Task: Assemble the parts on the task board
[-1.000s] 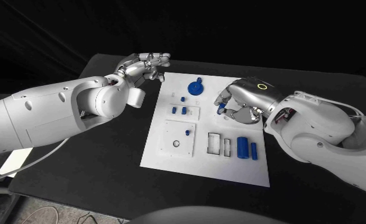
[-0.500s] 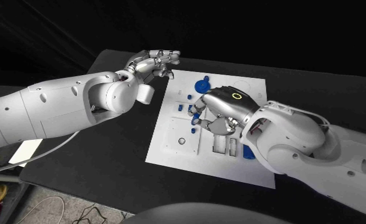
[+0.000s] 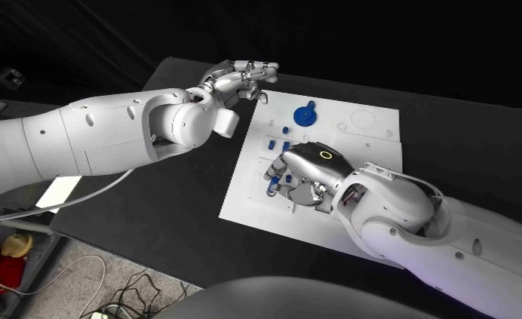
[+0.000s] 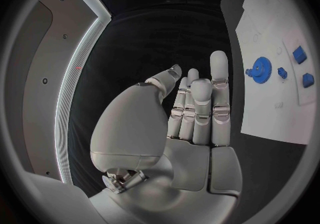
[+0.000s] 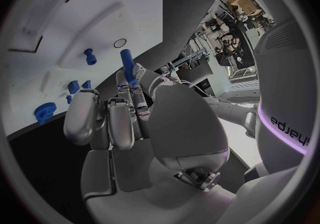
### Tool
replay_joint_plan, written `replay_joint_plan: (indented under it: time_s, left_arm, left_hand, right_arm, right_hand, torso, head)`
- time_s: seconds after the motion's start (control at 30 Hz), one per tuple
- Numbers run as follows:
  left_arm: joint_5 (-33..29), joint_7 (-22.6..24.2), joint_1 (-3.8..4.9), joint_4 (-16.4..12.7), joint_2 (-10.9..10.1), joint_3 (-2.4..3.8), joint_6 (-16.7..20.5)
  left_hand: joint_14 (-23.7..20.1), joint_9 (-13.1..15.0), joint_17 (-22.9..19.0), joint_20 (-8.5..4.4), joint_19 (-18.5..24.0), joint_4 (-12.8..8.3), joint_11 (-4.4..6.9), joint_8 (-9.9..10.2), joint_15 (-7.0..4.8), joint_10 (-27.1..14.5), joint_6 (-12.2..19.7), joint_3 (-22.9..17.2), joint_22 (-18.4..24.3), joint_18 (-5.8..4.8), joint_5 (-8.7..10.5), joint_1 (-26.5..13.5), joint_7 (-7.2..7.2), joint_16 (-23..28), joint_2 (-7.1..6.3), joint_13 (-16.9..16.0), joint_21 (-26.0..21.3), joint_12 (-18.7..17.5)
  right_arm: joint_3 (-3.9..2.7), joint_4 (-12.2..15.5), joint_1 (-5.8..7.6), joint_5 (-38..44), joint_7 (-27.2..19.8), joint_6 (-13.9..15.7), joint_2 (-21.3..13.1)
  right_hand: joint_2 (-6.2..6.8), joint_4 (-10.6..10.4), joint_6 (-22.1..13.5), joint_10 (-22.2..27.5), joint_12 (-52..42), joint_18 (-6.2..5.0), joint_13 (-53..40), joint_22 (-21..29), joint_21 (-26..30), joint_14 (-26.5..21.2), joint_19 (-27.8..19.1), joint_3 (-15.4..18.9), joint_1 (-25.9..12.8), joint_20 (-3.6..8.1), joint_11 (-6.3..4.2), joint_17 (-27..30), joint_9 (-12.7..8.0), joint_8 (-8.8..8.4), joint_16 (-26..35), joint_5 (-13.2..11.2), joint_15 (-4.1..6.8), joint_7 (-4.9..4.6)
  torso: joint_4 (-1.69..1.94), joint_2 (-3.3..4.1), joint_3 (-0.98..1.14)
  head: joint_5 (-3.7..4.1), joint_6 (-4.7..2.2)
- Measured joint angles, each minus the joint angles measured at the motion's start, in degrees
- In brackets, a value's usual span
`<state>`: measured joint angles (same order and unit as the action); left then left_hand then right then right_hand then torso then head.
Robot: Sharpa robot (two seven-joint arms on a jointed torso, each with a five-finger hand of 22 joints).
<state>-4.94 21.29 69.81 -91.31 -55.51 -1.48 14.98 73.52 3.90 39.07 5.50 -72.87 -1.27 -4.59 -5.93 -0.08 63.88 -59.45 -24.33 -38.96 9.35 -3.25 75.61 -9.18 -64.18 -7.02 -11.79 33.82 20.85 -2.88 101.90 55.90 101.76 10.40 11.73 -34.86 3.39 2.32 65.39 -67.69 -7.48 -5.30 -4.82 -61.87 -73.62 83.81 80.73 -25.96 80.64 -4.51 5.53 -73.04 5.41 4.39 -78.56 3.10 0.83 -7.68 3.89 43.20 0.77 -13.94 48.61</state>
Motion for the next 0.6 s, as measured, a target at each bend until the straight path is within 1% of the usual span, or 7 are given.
replay_joint_plan:
  time_s: [0.17,0.33,0.4,0.6]
  left_arm:
    - [0.0,0.0,0.00,0.0,0.1,0.00,-0.1]
    - [0.0,0.0,0.01,0.0,0.2,0.00,-0.1]
    - [0.0,0.0,0.01,0.0,0.2,0.00,-0.1]
    - [0.0,0.0,0.01,0.0,0.2,0.01,-0.2]
  left_hand:
    - [0.0,0.0,0.0,0.00,0.0,0.0,0.00,0.0,0.00,0.0,0.0,0.0,0.0,-0.01,0.00,0.0,0.00,0.0,0.00,0.0,0.0,0.0]
    - [0.0,0.0,0.0,0.00,0.0,0.0,0.00,0.0,0.00,0.0,0.0,0.0,0.0,0.00,0.00,0.0,0.00,0.0,0.00,0.0,0.0,0.0]
    - [0.0,0.0,0.0,0.00,0.0,0.0,0.00,0.0,0.00,0.0,0.0,0.0,0.0,0.00,0.00,0.0,0.00,0.0,0.00,0.0,0.0,0.0]
    - [0.0,0.0,0.0,0.00,0.0,0.0,0.00,0.0,0.00,0.0,0.0,0.0,0.0,0.00,0.00,0.0,0.00,0.0,0.00,0.0,0.0,0.0]
  right_arm:
    - [0.23,-1.6,-1.33,-0.1,-0.7,0.0,1.3]
    - [0.11,-2.5,-1.65,-0.2,-1.4,0.3,2.1]
    - [0.11,-2.8,-1.70,-0.2,-1.7,0.4,2.2]
    - [0.11,-3.5,-1.79,-0.3,-2.3,0.8,2.6]
  right_hand:
    - [0.00,0.1,0.0,0.0,0.0,0.00,0.0,0.0,0.0,0.0,0.0,-0.2,0.0,0.00,0.00,0.0,0.0,0.00,0.0,0.0,0.00,0.00]
    - [0.00,0.1,0.0,0.0,0.0,0.00,0.0,0.1,0.0,0.0,0.0,-0.3,0.0,0.00,0.00,0.0,0.0,-0.11,0.0,0.0,0.00,0.00]
    - [0.00,0.1,0.0,0.0,0.0,0.00,0.0,0.1,0.0,0.0,0.0,-0.3,0.0,0.00,0.00,0.0,0.0,-0.13,0.0,0.0,0.00,0.00]
    - [0.00,0.1,-0.1,0.0,0.0,0.00,0.0,0.1,0.0,0.0,0.0,-0.3,0.0,0.00,0.00,0.0,0.0,-0.34,0.0,0.0,0.00,-0.02]
  torso:
    - [-0.03,0.00,0.03]
    - [-0.03,-0.02,0.03]
    - [-0.01,-0.03,-0.01]
    - [-0.02,-0.06,-0.01]
  head:
    - [-0.62,0.27]
    - [-0.99,0.55]
    - [-1.12,0.70]
    - [-1.40,0.83]
